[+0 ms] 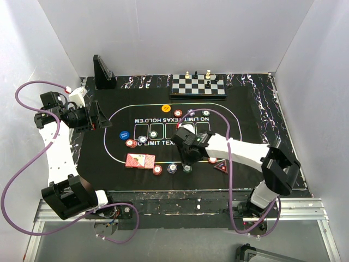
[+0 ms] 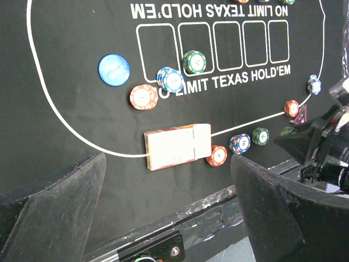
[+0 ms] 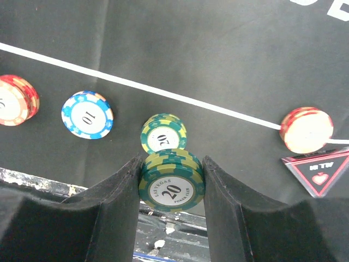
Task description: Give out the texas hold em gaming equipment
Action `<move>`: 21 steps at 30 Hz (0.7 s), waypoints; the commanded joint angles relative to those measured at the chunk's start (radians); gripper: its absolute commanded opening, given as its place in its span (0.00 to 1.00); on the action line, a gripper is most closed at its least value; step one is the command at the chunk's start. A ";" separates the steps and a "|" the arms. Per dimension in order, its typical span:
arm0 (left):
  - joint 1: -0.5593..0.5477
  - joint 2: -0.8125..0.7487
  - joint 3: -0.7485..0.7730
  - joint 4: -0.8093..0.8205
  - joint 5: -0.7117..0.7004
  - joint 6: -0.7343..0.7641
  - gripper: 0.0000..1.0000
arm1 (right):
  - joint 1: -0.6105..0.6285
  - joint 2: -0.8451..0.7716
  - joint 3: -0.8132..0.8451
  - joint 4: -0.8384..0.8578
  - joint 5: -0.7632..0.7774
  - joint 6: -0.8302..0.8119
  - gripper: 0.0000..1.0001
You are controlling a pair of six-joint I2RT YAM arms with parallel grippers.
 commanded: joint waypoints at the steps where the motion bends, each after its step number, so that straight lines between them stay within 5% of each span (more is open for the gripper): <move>1: 0.005 -0.008 0.007 0.010 0.025 -0.002 1.00 | -0.062 -0.080 0.023 -0.050 0.048 0.000 0.29; 12: 0.003 -0.006 0.007 0.005 0.027 0.005 1.00 | -0.392 -0.106 -0.085 0.029 0.022 -0.075 0.25; 21: 0.003 0.003 0.028 -0.005 0.019 0.013 1.00 | -0.479 0.000 -0.082 0.070 0.031 -0.106 0.23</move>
